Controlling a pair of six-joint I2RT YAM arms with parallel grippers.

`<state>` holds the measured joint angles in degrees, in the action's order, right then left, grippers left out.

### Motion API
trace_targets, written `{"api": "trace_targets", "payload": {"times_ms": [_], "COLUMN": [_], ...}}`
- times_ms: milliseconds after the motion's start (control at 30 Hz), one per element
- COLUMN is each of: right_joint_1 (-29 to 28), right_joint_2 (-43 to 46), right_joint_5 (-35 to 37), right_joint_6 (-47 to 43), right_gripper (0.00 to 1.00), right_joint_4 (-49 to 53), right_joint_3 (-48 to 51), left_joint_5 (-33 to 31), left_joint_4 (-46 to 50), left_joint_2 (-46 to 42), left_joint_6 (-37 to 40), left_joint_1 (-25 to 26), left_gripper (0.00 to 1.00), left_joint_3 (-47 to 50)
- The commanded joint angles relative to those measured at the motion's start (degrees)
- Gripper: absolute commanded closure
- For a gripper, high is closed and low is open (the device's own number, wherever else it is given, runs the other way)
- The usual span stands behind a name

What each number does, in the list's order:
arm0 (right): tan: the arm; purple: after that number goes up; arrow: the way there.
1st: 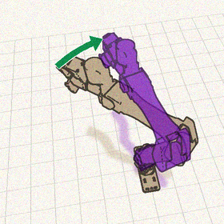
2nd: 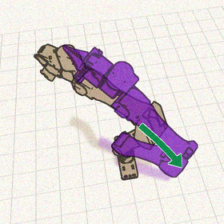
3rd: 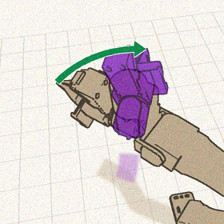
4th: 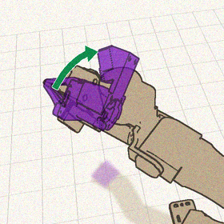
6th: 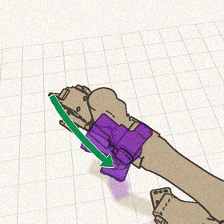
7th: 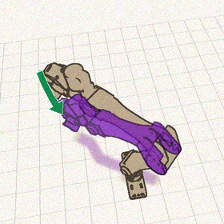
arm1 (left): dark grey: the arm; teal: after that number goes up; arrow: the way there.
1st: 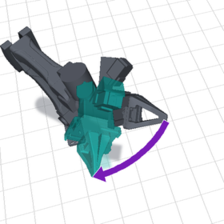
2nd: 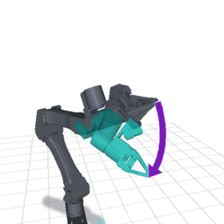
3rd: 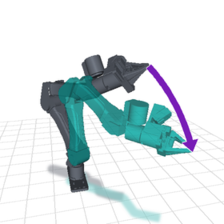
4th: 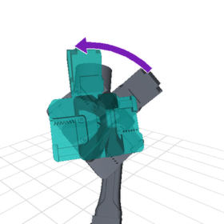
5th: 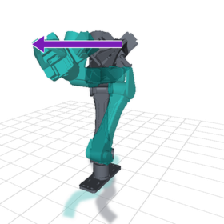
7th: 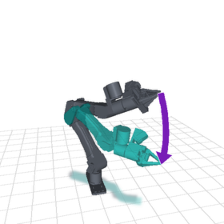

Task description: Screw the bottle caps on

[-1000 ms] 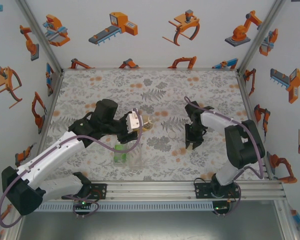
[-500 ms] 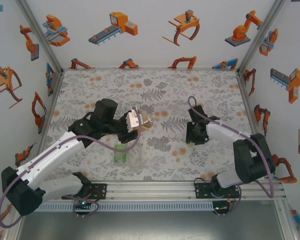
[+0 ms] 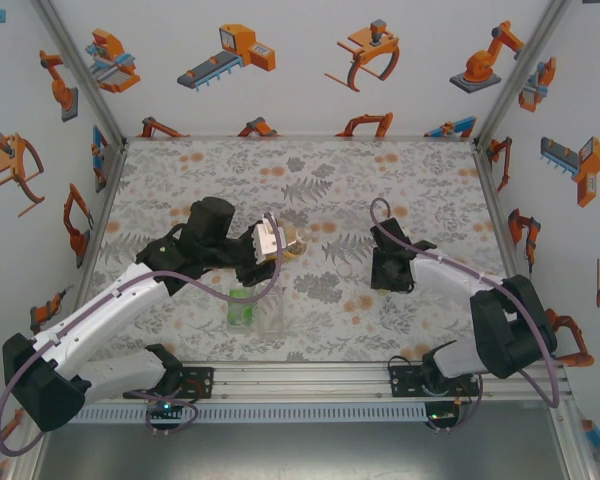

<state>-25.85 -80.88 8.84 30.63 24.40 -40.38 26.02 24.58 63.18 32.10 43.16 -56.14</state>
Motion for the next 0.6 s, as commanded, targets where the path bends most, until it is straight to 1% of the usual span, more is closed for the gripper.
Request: {"api": "trace_targets", "payload": {"times_ms": [0, 200, 433, 567], "right_joint_1": [-1.04, -1.58, -2.36, -2.54], "right_joint_2": [-0.67, -1.27, -1.22, -0.85], "right_joint_5": [2.19, 2.15, 2.23, 2.12], "right_joint_6": [1.19, 1.1, 1.63, 1.79], "right_gripper": [0.58, 0.59, 0.57, 0.58], "right_joint_4": [0.51, 0.69, 1.7, 1.61], "right_joint_3": [0.3, -0.03, -0.58, -0.58], "left_joint_5": [1.66, 1.62, 1.58, 1.58], "left_joint_4": [-0.98, -0.94, -1.11, -1.11], "left_joint_2": [-0.77, -1.25, -0.87, -0.69], "left_joint_6": [-1.03, -1.65, -1.69, -1.64], "left_joint_1": [0.33, 0.37, 0.39, 0.39], "left_gripper": [1.0, 1.0, 1.0, 1.0], "left_joint_3": [-0.11, 0.24, 0.07, 0.06]}}
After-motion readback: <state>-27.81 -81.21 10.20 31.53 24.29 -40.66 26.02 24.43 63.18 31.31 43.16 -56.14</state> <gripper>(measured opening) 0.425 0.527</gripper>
